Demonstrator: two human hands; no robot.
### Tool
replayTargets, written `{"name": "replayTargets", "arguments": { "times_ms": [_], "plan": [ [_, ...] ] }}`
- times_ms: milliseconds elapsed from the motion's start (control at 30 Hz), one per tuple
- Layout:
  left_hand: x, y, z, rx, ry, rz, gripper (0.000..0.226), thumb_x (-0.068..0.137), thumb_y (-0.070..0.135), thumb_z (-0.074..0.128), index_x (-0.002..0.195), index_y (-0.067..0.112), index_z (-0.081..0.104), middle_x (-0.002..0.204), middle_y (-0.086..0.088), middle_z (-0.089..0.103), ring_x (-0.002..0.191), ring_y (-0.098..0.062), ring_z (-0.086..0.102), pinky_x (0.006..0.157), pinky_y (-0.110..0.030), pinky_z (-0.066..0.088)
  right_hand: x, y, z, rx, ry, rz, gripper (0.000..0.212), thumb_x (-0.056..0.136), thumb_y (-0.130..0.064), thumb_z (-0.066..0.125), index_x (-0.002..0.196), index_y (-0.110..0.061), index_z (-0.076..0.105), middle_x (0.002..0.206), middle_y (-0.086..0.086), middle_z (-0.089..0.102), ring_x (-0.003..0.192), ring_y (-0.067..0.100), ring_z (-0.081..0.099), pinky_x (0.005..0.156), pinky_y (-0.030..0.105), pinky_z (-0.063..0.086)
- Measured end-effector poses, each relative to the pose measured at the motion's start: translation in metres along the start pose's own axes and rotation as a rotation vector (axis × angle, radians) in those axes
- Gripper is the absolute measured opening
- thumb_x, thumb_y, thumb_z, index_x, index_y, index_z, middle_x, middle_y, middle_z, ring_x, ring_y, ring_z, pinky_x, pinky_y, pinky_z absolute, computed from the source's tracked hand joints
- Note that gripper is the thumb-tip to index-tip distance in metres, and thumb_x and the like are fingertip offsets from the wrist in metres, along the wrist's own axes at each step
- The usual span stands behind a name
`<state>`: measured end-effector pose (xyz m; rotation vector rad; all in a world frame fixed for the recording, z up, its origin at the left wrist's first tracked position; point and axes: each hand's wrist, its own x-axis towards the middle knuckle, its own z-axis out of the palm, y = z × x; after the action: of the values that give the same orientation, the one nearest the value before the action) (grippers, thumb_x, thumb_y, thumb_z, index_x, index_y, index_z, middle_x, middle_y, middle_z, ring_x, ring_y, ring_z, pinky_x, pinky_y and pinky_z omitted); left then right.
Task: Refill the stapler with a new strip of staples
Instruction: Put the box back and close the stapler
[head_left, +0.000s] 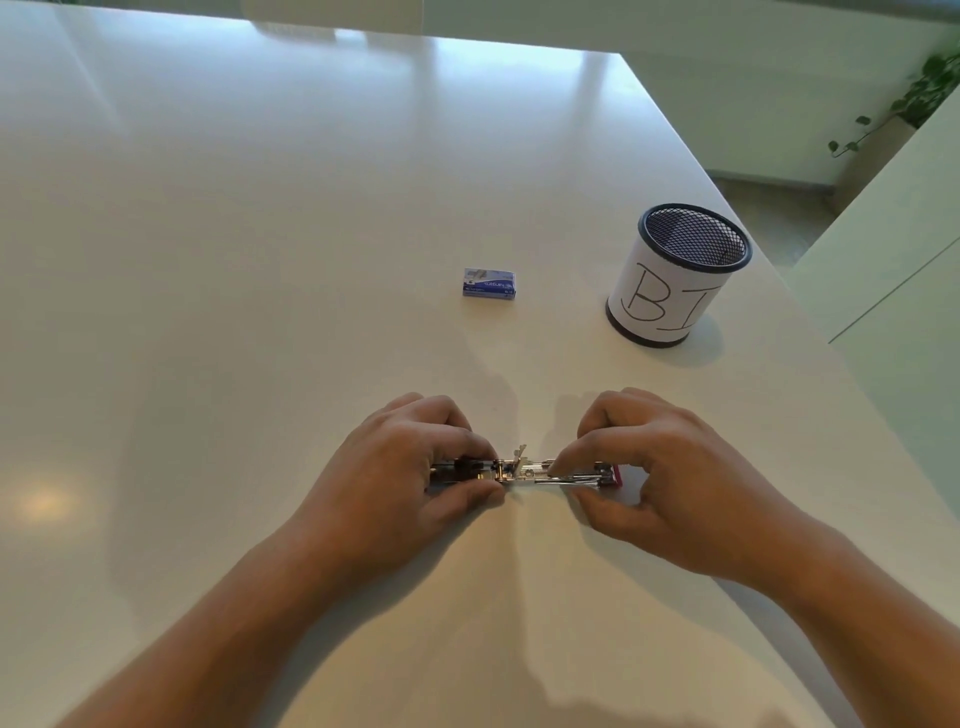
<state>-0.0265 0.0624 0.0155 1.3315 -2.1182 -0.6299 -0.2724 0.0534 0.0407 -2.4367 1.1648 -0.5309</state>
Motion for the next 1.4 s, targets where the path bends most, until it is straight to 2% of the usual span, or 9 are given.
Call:
{"name": "replayTargets", "arguments": {
  "times_ms": [267,500,667,767,933,1033,1100,1300,1400],
  "plan": [
    [0.001,-0.001,-0.001,0.009,-0.011,0.011,0.016,0.079,0.044,0.074,0.093,0.035,0.076,0.083,0.018,0.061,0.086,-0.006,0.055,0.075,-0.027,0.047,-0.006,0.007,-0.004,0.005,0.02,0.022,0.015,0.079,-0.024,0.079,0.093,-0.031,0.079,0.085,-0.016,0.059,0.082,0.011,0.058,0.066,0.036,0.052],
    [0.001,0.001,0.0,0.012,0.008,-0.004,0.015,0.079,0.044,0.073,0.091,0.036,0.076,0.082,0.018,0.06,0.086,-0.005,0.055,0.074,-0.026,0.047,-0.009,0.011,-0.006,0.01,0.002,0.036,0.017,0.08,-0.021,0.08,0.094,-0.03,0.079,0.087,-0.016,0.06,0.082,0.01,0.059,0.061,0.017,0.041],
    [0.001,0.001,-0.001,0.008,-0.002,-0.003,0.017,0.079,0.045,0.073,0.092,0.035,0.077,0.082,0.018,0.061,0.085,-0.006,0.055,0.073,-0.028,0.047,-0.009,0.015,-0.004,0.07,0.016,0.053,0.021,0.079,-0.016,0.081,0.095,-0.029,0.08,0.088,-0.015,0.062,0.081,0.011,0.061,0.062,0.008,0.04],
    [0.001,0.001,-0.001,0.012,0.003,-0.006,0.017,0.079,0.045,0.074,0.092,0.035,0.077,0.082,0.018,0.061,0.086,-0.006,0.055,0.074,-0.028,0.047,-0.01,0.019,-0.003,0.122,0.023,0.056,0.021,0.079,-0.014,0.082,0.094,-0.028,0.08,0.088,-0.014,0.064,0.08,0.012,0.063,0.066,0.014,0.046],
    [0.0,-0.001,-0.002,0.017,0.004,-0.012,0.017,0.079,0.044,0.074,0.092,0.034,0.076,0.082,0.018,0.061,0.086,-0.005,0.055,0.073,-0.026,0.047,-0.011,0.024,-0.003,0.069,0.071,0.099,0.014,0.075,-0.021,0.084,0.082,-0.03,0.076,0.084,-0.013,0.065,0.076,0.015,0.059,0.064,0.012,0.04],
    [0.0,-0.001,-0.002,0.017,0.006,-0.011,0.016,0.078,0.044,0.075,0.091,0.035,0.076,0.081,0.018,0.061,0.084,-0.004,0.054,0.073,-0.026,0.046,-0.013,0.025,-0.002,0.102,0.104,0.093,0.017,0.073,-0.02,0.085,0.079,-0.029,0.072,0.082,-0.011,0.067,0.074,0.017,0.059,0.061,0.021,0.046],
    [0.0,-0.001,-0.002,0.016,0.005,-0.015,0.016,0.078,0.045,0.075,0.091,0.035,0.076,0.081,0.018,0.06,0.084,-0.003,0.054,0.072,-0.024,0.046,-0.014,0.025,0.0,0.115,0.121,0.094,0.019,0.074,-0.019,0.084,0.081,-0.029,0.07,0.08,-0.012,0.065,0.075,0.017,0.06,0.06,0.024,0.048],
    [-0.001,0.0,-0.002,0.008,0.001,-0.027,0.015,0.078,0.044,0.075,0.089,0.034,0.075,0.082,0.019,0.06,0.085,-0.004,0.054,0.072,-0.024,0.045,-0.01,0.024,0.004,0.177,0.047,0.016,0.024,0.083,-0.015,0.076,0.102,-0.03,0.075,0.093,-0.015,0.064,0.082,0.014,0.064,0.07,0.015,0.045],
    [-0.001,0.001,-0.002,0.014,0.003,-0.032,0.014,0.078,0.044,0.075,0.088,0.035,0.075,0.082,0.018,0.06,0.087,-0.005,0.054,0.072,-0.022,0.044,-0.011,0.025,0.005,0.173,0.084,0.031,0.02,0.082,-0.018,0.077,0.098,-0.03,0.075,0.091,-0.014,0.065,0.077,0.016,0.063,0.064,0.017,0.044]
  ]
}}
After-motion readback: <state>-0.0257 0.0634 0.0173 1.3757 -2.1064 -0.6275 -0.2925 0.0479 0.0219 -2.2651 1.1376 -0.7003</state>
